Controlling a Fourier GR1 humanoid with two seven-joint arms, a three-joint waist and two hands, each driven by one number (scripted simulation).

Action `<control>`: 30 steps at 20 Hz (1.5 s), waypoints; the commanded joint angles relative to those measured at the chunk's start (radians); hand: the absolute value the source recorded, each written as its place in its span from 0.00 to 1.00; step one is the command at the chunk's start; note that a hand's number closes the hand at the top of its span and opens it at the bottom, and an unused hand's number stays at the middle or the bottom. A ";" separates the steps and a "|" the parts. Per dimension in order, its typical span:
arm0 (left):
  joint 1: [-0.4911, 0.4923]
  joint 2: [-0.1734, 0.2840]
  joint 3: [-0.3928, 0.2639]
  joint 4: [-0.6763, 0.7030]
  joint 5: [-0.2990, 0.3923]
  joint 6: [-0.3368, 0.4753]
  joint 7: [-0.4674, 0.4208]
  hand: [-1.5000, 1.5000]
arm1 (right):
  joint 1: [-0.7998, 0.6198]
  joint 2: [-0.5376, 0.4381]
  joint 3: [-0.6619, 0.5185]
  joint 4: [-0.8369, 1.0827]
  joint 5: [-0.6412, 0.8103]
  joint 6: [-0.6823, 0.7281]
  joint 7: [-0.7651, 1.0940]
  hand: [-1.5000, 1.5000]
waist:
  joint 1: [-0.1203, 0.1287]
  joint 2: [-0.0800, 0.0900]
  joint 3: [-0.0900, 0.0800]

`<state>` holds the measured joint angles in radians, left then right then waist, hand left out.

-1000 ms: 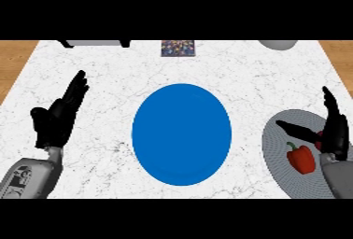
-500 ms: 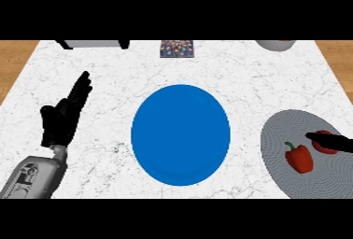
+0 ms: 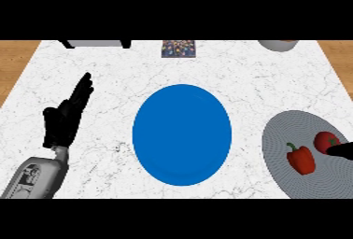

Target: Pick the tomato from the placemat and place it in the plate

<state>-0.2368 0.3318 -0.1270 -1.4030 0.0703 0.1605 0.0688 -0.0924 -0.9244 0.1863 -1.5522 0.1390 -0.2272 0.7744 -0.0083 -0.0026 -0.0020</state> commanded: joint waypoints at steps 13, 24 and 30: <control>-0.020 -0.056 0.041 -0.017 -0.061 -0.044 0.027 0.50 | -0.073 0.179 -0.050 0.263 0.105 0.228 -0.027 0.00 | 0.016 0.004 0.002; -0.053 -0.082 0.114 0.010 -0.095 -0.094 0.048 0.50 | -0.125 0.300 -0.148 0.463 0.232 0.293 -0.167 0.00 | 0.010 0.003 0.002; -0.038 -0.124 0.123 0.025 -0.131 -0.092 0.004 0.50 | -0.039 0.310 -0.198 0.379 0.258 0.337 -0.143 0.00 | 0.004 0.002 0.002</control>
<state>-0.2577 0.2253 -0.0259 -1.4120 -0.0452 0.0747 0.0957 -0.1867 -0.6331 0.0122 -1.1039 0.3743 0.0872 0.6063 0.0007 -0.0003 -0.0008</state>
